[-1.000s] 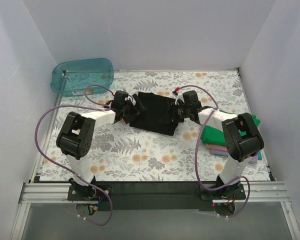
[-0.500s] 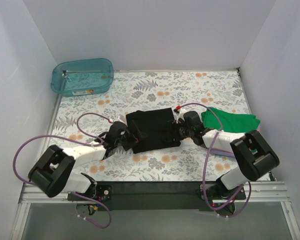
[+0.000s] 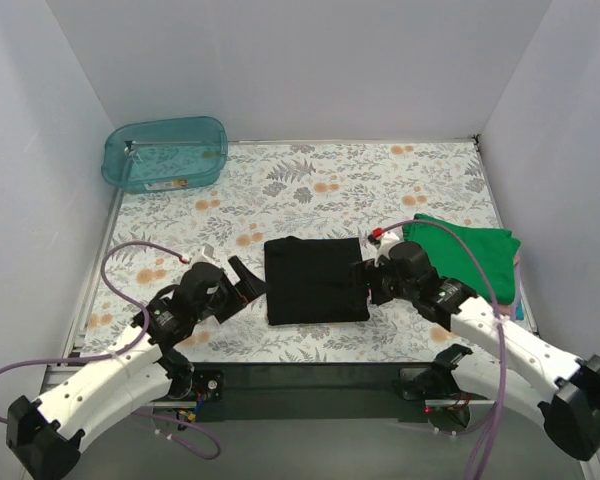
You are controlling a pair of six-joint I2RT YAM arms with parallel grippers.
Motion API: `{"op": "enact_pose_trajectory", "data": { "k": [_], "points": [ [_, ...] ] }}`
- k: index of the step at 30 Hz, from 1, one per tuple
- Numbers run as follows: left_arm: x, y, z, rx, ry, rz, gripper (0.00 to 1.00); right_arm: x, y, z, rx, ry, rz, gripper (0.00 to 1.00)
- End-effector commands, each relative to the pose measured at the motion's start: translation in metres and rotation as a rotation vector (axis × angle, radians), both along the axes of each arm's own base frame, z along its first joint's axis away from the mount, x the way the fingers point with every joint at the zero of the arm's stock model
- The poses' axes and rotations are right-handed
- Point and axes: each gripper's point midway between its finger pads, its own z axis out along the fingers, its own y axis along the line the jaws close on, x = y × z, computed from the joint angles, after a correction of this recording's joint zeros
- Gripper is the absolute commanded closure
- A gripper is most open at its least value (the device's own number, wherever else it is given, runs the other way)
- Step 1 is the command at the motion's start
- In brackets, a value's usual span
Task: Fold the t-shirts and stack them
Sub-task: Fold the tshirt, then neatly place the folded tshirt to the corner
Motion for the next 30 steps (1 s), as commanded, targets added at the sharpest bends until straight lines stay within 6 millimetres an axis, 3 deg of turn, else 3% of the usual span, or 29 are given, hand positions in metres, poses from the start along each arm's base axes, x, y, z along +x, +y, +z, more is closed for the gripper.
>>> {"op": "enact_pose_trajectory", "data": {
  "k": [1, 2, 5, 12, 17, 18, 20, 24, 28, 30],
  "points": [
    [0.015, 0.023, 0.036, 0.086, -0.081, 0.097, 0.06, 0.013, -0.014, 0.057, -0.006, -0.141, -0.059, 0.02],
    [0.023, 0.039, 0.043, 0.153, -0.091, 0.176, 0.06, 0.014, -0.016, 0.062, 0.0, -0.161, -0.075, 0.02],
    [0.033, 0.058, 0.048, 0.236, -0.103, 0.274, 0.06, 0.027, -0.033, 0.071, -0.027, -0.226, -0.185, 0.02],
    [0.04, 0.051, 0.022, 0.286, -0.046, 0.265, 0.06, 0.052, -0.051, 0.051, -0.173, -0.197, -0.335, 0.02],
    [0.04, 0.047, 0.012, 0.285, -0.028, 0.254, 0.05, 0.073, -0.044, 0.02, -0.254, -0.127, -0.369, 0.08],
    [0.04, 0.046, 0.012, 0.281, -0.028, 0.25, 0.05, 0.075, -0.04, 0.008, -0.268, -0.089, -0.358, 0.1],
    [0.039, 0.045, 0.009, 0.276, -0.03, 0.24, 0.05, 0.078, -0.023, 0.001, -0.22, -0.062, -0.321, 0.12],
    [0.037, 0.048, 0.009, 0.28, -0.035, 0.245, 0.06, 0.079, -0.002, -0.028, -0.188, 0.015, -0.264, 0.18],
    [0.036, 0.052, 0.009, 0.282, -0.042, 0.256, 0.06, 0.065, -0.003, -0.061, -0.2, 0.109, -0.269, 0.26],
    [0.034, 0.054, 0.009, 0.28, -0.048, 0.26, 0.06, 0.061, -0.003, -0.074, -0.204, 0.143, -0.275, 0.38]
  ]
}}
